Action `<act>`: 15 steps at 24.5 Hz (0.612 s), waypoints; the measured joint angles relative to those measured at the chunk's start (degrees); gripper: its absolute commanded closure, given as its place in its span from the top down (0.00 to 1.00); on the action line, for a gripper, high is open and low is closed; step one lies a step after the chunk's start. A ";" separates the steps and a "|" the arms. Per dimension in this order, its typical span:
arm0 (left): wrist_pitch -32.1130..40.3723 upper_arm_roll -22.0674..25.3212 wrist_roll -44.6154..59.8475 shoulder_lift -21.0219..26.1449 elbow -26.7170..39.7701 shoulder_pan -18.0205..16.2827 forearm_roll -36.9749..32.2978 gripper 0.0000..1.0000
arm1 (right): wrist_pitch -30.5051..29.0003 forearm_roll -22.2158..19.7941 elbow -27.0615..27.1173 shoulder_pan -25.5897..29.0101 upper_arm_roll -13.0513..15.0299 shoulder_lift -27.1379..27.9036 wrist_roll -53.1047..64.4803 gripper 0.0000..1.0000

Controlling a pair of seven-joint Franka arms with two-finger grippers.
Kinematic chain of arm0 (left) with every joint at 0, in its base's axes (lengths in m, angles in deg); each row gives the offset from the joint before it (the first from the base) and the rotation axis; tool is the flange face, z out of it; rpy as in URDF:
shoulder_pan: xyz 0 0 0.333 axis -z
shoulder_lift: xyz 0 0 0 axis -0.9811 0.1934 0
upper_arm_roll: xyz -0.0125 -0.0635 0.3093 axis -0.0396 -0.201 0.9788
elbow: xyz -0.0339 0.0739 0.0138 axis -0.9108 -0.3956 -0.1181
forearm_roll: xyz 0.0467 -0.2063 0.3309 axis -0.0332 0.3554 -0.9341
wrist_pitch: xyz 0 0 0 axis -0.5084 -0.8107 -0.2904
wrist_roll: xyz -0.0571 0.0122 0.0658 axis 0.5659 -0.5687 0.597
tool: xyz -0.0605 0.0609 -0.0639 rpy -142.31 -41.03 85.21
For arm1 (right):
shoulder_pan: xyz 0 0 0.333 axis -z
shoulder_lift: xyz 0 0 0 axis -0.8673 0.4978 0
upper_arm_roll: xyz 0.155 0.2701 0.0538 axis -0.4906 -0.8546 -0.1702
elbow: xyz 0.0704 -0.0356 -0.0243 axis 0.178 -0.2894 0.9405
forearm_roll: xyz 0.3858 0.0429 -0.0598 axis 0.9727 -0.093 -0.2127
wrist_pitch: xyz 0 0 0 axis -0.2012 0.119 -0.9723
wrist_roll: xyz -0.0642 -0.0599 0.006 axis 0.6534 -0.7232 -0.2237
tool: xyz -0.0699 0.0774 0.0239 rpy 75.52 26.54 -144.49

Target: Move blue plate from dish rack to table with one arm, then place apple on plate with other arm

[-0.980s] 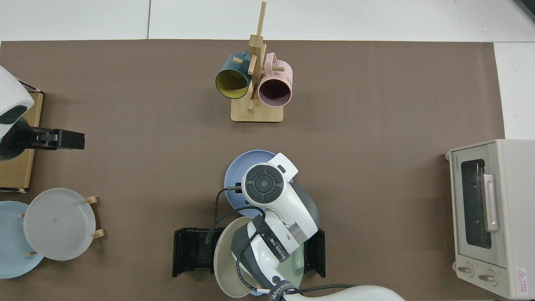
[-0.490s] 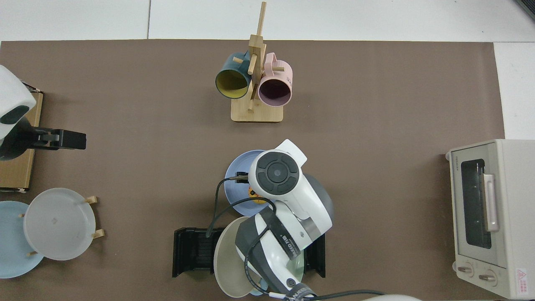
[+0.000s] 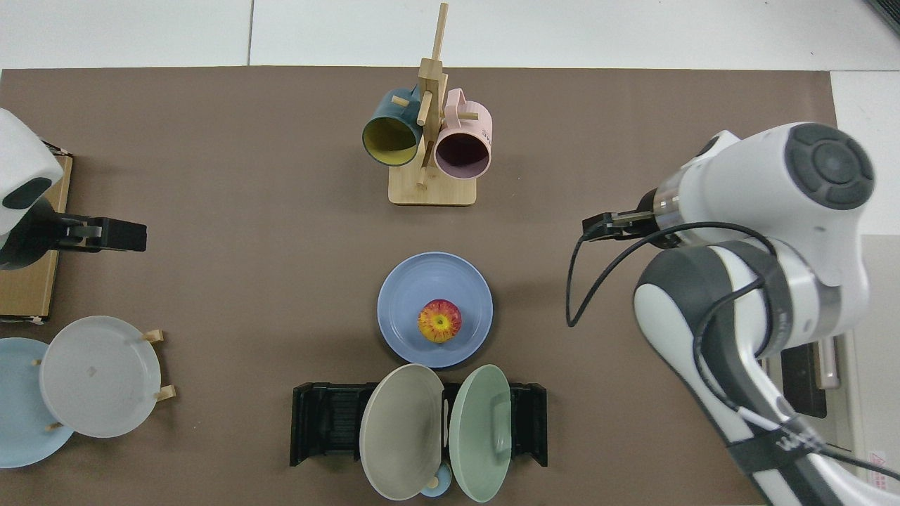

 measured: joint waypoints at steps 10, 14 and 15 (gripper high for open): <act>0.00 -0.04 0.02 0.00 0.00 0.03 0.00 1.00 | 9.10 -2.89 -0.05 2.38 -0.26 -7.47 -0.91 1.00; 0.00 -0.05 0.03 0.00 0.00 0.04 0.00 1.00 | 9.51 -3.39 -0.33 2.37 -0.41 -7.97 -1.60 1.00; 0.00 -0.05 0.03 0.00 0.00 0.04 0.00 1.00 | 9.51 -3.92 -0.46 2.35 -0.45 -7.97 -1.62 1.00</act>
